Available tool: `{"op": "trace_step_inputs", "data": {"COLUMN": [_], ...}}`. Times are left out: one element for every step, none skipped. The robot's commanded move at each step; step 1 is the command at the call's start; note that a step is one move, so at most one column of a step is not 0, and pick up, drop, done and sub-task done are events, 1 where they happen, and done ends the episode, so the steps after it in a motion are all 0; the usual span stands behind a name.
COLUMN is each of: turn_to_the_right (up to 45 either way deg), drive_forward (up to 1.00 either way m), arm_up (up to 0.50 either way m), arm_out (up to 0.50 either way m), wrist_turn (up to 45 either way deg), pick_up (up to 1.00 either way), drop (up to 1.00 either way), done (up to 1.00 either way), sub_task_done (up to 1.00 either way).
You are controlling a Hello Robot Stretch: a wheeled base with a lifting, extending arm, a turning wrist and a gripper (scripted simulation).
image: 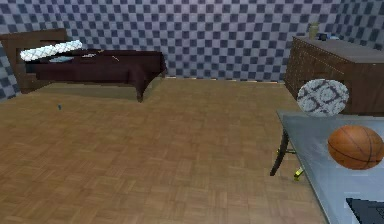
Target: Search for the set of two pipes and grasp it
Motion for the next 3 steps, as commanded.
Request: {"op": "trace_step_inputs", "data": {"turn_to_the_right": [0.0,0.0,0.0], "drive_forward": [0.0,0.0,0.0], "arm_up": [0.5,0.26,0.0], "arm_out": [0.0,0.0,0.38], "wrist_turn": [0.0,0.0,0.0], "pick_up": [0.0,0.0,0.0], "drop": [0.0,0.0,0.0], "done": [0.0,0.0,0.0], "sub_task_done": [0.0,0.0,0.0]}}
